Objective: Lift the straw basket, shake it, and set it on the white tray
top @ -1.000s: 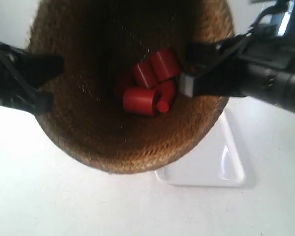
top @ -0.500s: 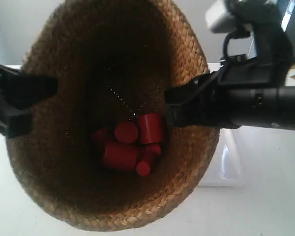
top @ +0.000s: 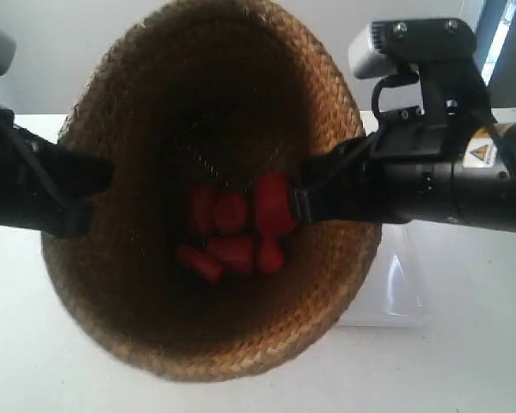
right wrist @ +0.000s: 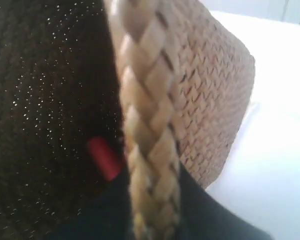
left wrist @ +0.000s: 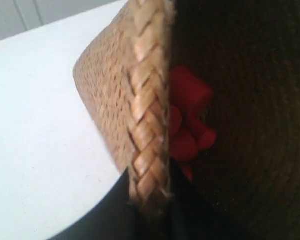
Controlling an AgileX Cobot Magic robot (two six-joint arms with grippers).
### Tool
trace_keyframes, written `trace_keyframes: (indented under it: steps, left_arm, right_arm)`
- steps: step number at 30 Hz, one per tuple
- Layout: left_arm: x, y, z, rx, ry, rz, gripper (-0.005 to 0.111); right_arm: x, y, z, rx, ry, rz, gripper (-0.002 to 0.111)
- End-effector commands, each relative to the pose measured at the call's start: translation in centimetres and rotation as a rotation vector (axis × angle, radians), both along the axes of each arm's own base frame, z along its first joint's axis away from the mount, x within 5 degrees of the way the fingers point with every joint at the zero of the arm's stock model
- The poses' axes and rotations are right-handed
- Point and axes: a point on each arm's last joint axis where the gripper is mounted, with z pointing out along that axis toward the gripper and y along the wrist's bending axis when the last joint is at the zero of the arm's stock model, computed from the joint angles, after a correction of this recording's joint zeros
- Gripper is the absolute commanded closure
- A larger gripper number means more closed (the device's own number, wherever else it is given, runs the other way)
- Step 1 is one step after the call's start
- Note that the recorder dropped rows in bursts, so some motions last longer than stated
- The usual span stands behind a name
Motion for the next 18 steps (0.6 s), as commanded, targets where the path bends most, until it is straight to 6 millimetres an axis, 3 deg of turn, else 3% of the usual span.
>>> trace_keyframes:
  steps: [1,2,3,6,9,11,13,16,18]
  left_arm:
    - [-2.7,0.8,5.0,-0.044,-0.257,-0.066,0.107]
    - [-2.3,0.8,4.6,-0.055,-0.274,-0.045,0.107]
    - [-0.9,0.6,2.8,-0.036,-0.239,-0.013,0.107]
    - [1.0,0.2,0.4,0.008,-0.109,0.018,0.107]
    - [-0.7,0.0,3.2,-0.042,-0.113,-0.036,0.107]
    - [-2.4,0.3,5.3,-0.078,-0.222,-0.073,0.107]
    - [-2.6,0.6,5.4,-0.061,-0.299,-0.072,0.107]
    - [0.2,0.2,1.5,0.008,-0.261,-0.013,0.107]
    - [1.3,0.0,0.1,-0.01,-0.174,0.023,0.107]
  right_arm:
    - [-3.3,-0.8,5.3,0.125,-0.265,0.038,0.108]
    - [-3.2,-1.0,5.0,0.109,-0.319,0.029,0.108]
    - [-1.7,-0.9,2.9,0.069,-0.314,-0.009,0.108]
    - [0.5,-0.7,0.4,0.014,-0.167,-0.049,0.108]
    - [-1.3,-0.5,3.4,0.084,-0.081,-0.001,0.108]
    - [-3.3,-0.8,6.1,0.142,-0.186,0.035,0.108]
    - [-3.7,-1.2,6.9,0.168,-0.29,0.027,0.108]
    - [-1.2,-1.1,3.8,0.085,-0.346,-0.033,0.108]
    - [0.9,-0.8,0.9,0.018,-0.22,-0.063,0.108]
